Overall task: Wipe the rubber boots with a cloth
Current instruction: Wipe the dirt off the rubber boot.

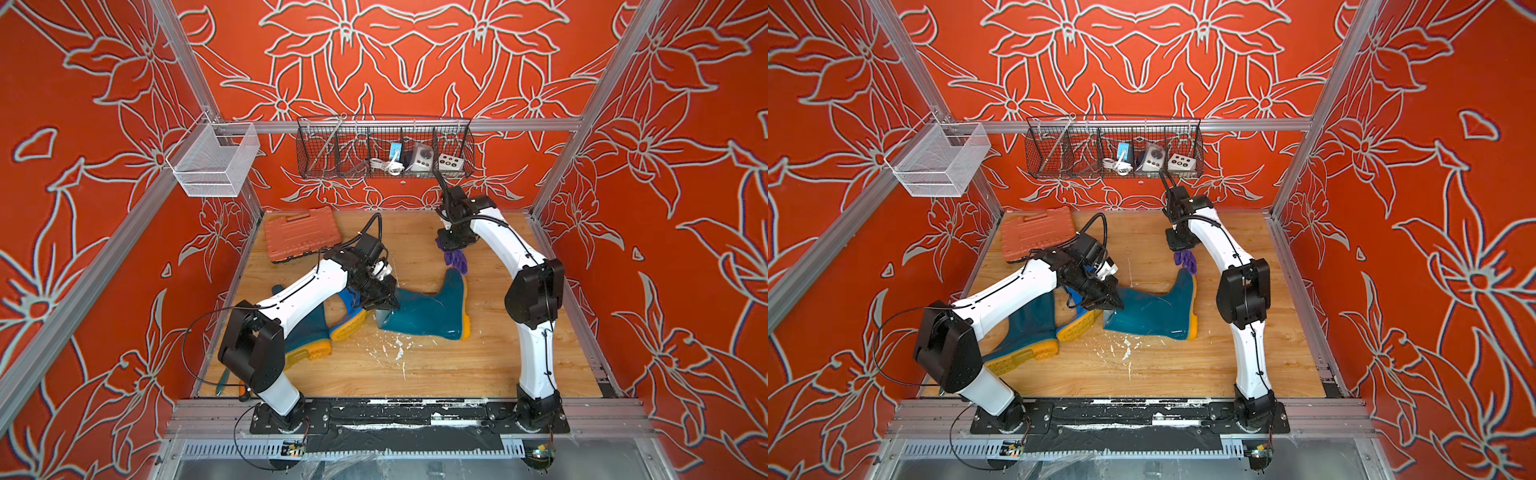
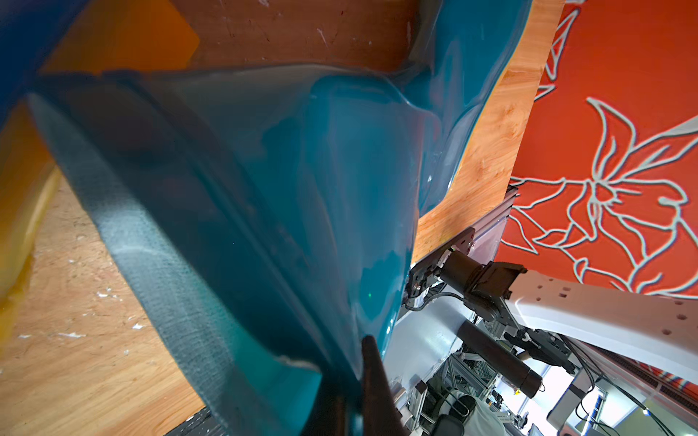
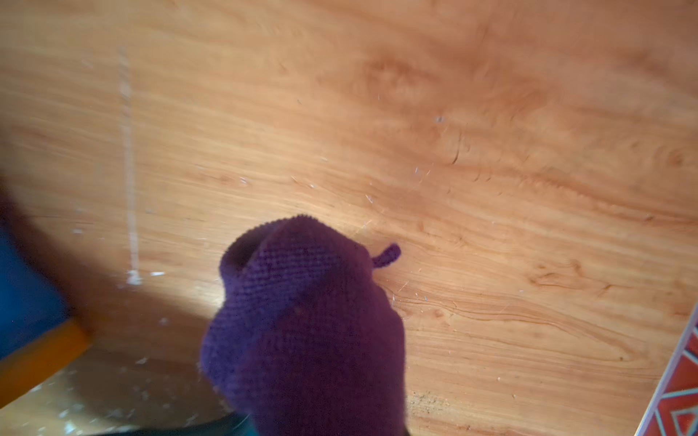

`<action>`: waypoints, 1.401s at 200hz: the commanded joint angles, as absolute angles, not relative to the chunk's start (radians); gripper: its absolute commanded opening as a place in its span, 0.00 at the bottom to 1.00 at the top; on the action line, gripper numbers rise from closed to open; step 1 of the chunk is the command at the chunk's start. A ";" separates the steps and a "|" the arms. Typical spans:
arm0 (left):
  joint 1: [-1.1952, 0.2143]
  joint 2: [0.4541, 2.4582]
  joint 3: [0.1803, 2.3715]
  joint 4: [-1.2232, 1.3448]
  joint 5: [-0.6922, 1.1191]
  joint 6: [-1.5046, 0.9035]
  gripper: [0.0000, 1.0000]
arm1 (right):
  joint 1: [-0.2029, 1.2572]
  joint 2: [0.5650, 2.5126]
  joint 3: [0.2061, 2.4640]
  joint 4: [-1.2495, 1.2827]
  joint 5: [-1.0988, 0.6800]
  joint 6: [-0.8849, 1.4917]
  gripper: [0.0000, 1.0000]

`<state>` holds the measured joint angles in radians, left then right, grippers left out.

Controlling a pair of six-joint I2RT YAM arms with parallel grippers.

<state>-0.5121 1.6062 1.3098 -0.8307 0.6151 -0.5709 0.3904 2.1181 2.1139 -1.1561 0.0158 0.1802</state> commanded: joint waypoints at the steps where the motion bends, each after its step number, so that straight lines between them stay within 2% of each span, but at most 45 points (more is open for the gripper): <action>1: -0.518 1.582 1.304 -0.842 0.634 -0.561 0.00 | 0.436 1.991 2.022 -1.213 -0.046 0.170 0.00; 32: -0.517 1.575 1.298 -0.803 0.668 -0.560 0.00 | 0.526 1.752 1.616 -1.029 -0.202 0.212 0.00; 52: -0.517 1.556 1.277 -0.748 0.710 -0.561 0.00 | 0.522 1.758 1.502 -1.002 -0.229 0.194 0.00; 78: -0.521 1.562 1.282 -0.765 0.743 -0.544 0.00 | 0.471 1.976 1.678 -1.210 -0.246 0.121 0.00; 103: -0.522 1.543 1.271 -0.787 0.716 -0.542 0.00 | 0.405 2.114 1.878 -1.292 -0.103 0.105 0.00; 130: -0.522 1.518 1.236 -0.766 0.710 -0.577 0.00 | 0.296 2.097 2.026 -1.242 -0.092 0.166 0.00; 154: -0.522 1.511 1.229 -0.766 0.694 -0.589 0.00 | 0.281 2.006 2.058 -1.196 -0.147 0.166 0.00; 168: -0.522 1.512 1.224 -0.754 0.695 -0.596 0.00 | 0.287 1.897 1.920 -1.119 -0.248 0.191 0.00; 184: -0.518 1.518 1.208 -0.713 0.726 -0.615 0.00 | 0.327 1.717 1.649 -1.004 -0.334 0.233 0.00; 211: -0.505 1.525 1.159 -0.581 0.822 -0.676 0.00 | 0.488 1.360 1.113 -0.842 -0.351 0.378 0.00; 229: -0.505 1.554 1.195 -0.600 0.842 -0.655 0.00 | 0.545 1.210 0.860 -0.742 -0.400 0.521 0.00; 251: -0.506 1.563 1.239 -0.654 0.844 -0.612 0.00 | 0.546 1.206 0.815 -0.743 -0.355 0.532 0.00; 280: -0.506 1.532 1.230 -0.683 0.836 -0.589 0.00 | 0.437 1.396 0.959 -0.756 -0.346 0.438 0.00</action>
